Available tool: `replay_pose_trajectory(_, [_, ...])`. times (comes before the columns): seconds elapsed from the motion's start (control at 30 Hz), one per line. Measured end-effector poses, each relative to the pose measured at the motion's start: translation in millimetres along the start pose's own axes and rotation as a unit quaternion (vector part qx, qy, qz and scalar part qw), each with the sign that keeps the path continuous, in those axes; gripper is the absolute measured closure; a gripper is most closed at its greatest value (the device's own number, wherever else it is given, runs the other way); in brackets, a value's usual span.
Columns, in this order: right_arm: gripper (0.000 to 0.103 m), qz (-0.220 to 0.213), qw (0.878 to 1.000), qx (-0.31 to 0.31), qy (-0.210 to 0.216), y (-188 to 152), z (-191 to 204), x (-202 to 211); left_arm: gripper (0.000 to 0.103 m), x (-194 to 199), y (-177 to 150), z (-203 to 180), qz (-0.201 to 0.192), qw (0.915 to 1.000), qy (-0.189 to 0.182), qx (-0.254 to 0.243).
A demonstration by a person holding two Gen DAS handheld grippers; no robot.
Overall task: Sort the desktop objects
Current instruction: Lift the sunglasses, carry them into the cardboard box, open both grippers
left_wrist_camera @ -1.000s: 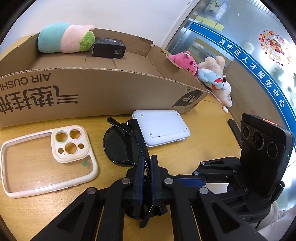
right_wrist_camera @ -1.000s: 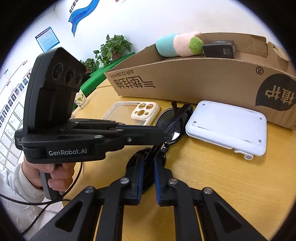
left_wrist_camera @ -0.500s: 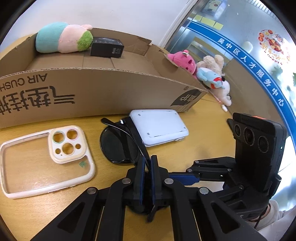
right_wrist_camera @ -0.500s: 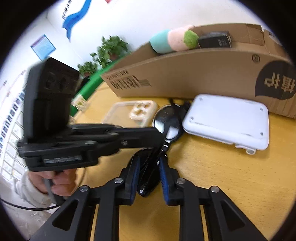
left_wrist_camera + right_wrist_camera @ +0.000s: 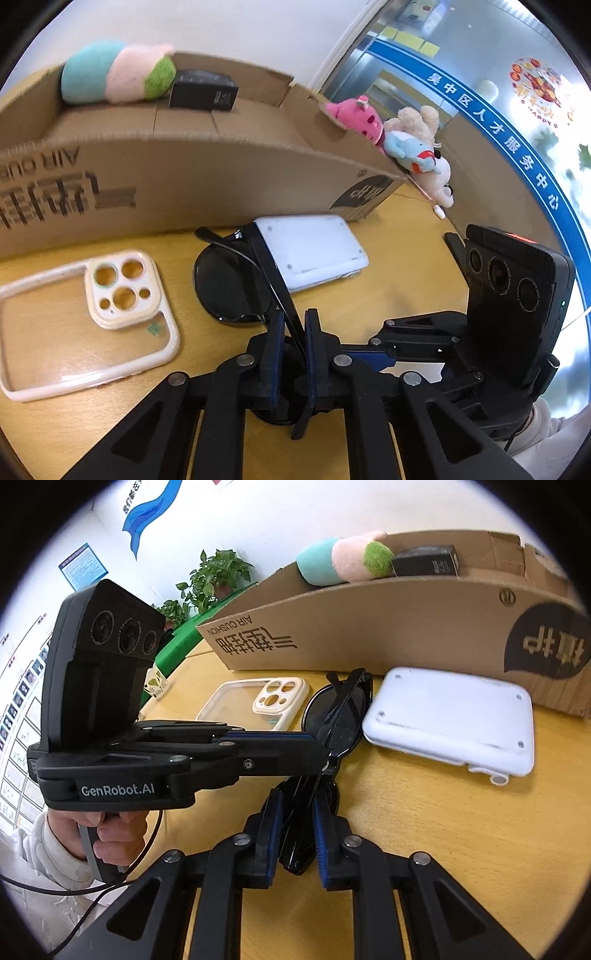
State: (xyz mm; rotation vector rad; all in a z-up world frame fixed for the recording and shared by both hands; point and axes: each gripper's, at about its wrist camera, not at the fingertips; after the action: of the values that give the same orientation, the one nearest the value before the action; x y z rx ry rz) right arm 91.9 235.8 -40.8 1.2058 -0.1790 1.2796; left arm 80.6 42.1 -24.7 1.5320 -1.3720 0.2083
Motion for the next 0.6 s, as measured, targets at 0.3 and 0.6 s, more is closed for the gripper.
replay_pose_trajectory(0.3, [0.093,-0.064,0.997,0.05,-0.002,40.6,27.8,32.4,0.1,53.1,40.7,-28.1,-0.069,0.9968,0.012,-0.038])
replay_pose_trajectory(0.6, [0.093,-0.112,0.99,0.087,-0.002,107.4,25.7,63.3,0.1,83.3,108.6,-39.4,-0.124,0.9906,0.02,-0.055])
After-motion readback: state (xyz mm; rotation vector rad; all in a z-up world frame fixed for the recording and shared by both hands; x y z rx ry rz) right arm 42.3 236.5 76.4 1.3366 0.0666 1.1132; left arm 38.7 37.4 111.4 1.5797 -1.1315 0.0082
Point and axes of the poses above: each gripper's, at about its wrist camera, not at the fingertips, and x roughly against the way its jaws point, z to its left, y to its top
